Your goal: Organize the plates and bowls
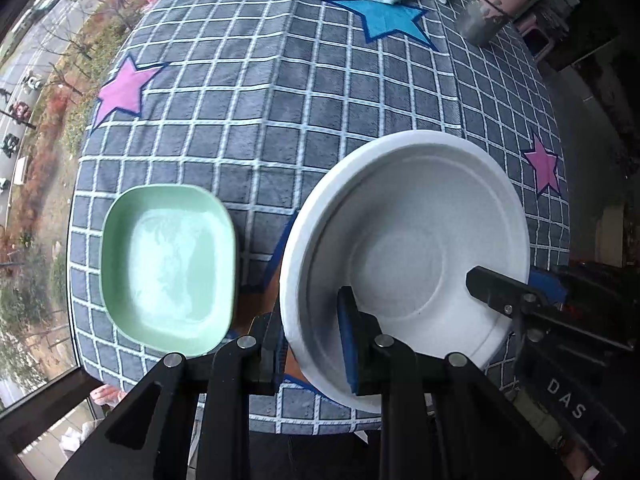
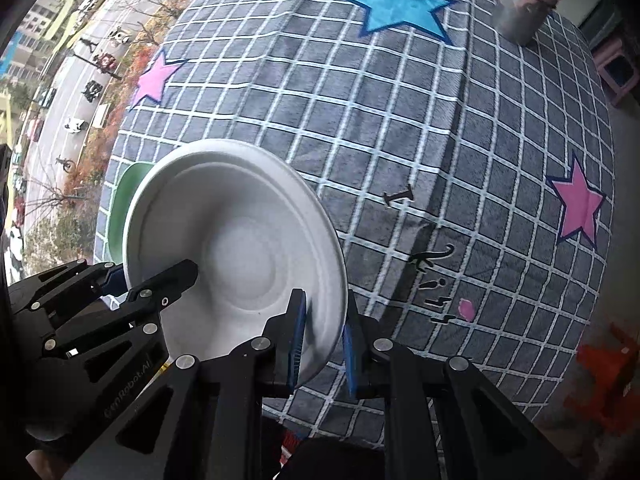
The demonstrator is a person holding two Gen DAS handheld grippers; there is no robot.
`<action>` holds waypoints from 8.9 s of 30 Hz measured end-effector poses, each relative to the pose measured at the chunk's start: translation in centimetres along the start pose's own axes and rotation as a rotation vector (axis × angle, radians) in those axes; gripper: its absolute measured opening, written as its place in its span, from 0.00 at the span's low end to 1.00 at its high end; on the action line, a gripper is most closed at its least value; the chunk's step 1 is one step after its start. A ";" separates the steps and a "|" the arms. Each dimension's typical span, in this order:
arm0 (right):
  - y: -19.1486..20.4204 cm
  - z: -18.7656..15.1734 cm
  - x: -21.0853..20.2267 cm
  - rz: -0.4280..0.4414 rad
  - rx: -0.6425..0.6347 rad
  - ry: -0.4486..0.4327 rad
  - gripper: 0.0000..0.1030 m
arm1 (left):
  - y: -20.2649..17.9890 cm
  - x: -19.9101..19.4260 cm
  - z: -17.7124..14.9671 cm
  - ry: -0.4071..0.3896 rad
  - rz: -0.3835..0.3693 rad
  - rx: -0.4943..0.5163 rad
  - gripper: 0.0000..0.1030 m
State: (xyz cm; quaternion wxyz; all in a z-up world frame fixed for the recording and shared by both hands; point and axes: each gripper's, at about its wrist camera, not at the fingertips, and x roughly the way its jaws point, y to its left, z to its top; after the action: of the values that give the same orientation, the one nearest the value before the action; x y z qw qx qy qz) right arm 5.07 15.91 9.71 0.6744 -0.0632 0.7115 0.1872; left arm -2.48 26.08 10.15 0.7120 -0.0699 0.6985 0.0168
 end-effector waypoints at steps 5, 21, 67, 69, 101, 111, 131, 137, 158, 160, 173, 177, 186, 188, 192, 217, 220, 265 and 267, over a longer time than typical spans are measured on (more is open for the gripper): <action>2.2 0.0 0.0 0.004 -0.034 0.004 0.18 | 1.8 -0.9 -1.0 -0.010 0.003 -0.032 0.24; 10.1 1.1 1.3 0.025 -0.132 0.030 0.18 | 8.7 -1.9 -2.8 -0.026 0.035 -0.135 0.24; 16.7 3.6 4.8 -0.003 -0.014 0.073 0.19 | 16.2 0.5 -1.4 0.011 0.061 -0.109 0.25; 17.0 3.8 4.8 -0.004 -0.018 0.071 0.19 | 16.4 0.5 -1.3 0.012 0.060 -0.108 0.25; 18.2 4.5 4.9 -0.050 -0.021 0.058 0.20 | 16.1 0.9 0.4 0.027 0.067 -0.053 0.25; 18.8 4.5 5.5 -0.051 -0.010 0.062 0.20 | 16.2 1.3 -0.1 0.030 0.063 -0.053 0.25; 19.0 4.6 5.8 -0.055 -0.011 0.061 0.20 | 16.6 1.5 0.0 0.032 0.061 -0.051 0.25; 19.1 5.1 5.6 -0.057 -0.014 0.062 0.20 | 16.7 1.6 0.3 0.035 0.065 -0.052 0.30; 18.5 5.1 4.6 -0.084 -0.006 0.030 0.23 | 15.8 1.4 0.1 0.022 0.077 -0.025 0.55; 18.4 4.9 4.3 -0.085 -0.016 0.024 0.36 | 15.6 1.1 -0.2 0.012 0.102 -0.013 0.65; 17.6 3.4 2.3 -0.116 -0.038 -0.033 0.59 | 14.3 -0.5 -2.5 -0.038 0.093 0.058 0.83; 18.4 2.9 2.1 -0.123 -0.078 -0.042 0.59 | 14.1 -0.4 -2.8 -0.038 0.071 0.032 0.84; 17.7 2.3 1.8 -0.140 -0.060 -0.045 0.59 | 12.8 -1.9 -3.3 -0.118 0.200 0.065 0.84; 17.5 2.2 1.8 -0.144 -0.055 -0.044 0.59 | 12.4 -2.4 -3.4 -0.120 0.207 0.071 0.84; 17.1 2.1 1.6 -0.153 -0.051 -0.046 0.59 | 12.4 -3.1 -3.5 -0.096 0.190 0.058 0.84; 17.2 1.8 1.4 -0.174 -0.073 -0.059 0.59 | 14.3 -5.2 -3.8 -0.082 0.081 -0.061 0.84; 17.1 1.8 1.4 -0.174 -0.072 -0.057 0.59 | 14.1 -5.2 -3.8 -0.083 0.078 -0.054 0.84; 18.2 2.4 3.0 -0.191 -0.140 -0.023 0.59 | 15.0 -2.8 -4.5 -0.015 0.126 -0.001 0.84; 18.2 2.4 3.0 -0.191 -0.139 -0.022 0.59 | 15.0 -2.7 -4.5 -0.013 0.122 -0.003 0.84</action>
State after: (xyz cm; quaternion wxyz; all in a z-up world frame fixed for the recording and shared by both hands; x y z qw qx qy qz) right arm 0.87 33.99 10.02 0.6910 -0.1752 0.6800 0.1717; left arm -8.82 40.60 11.63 0.7142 -0.0282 0.6967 0.0614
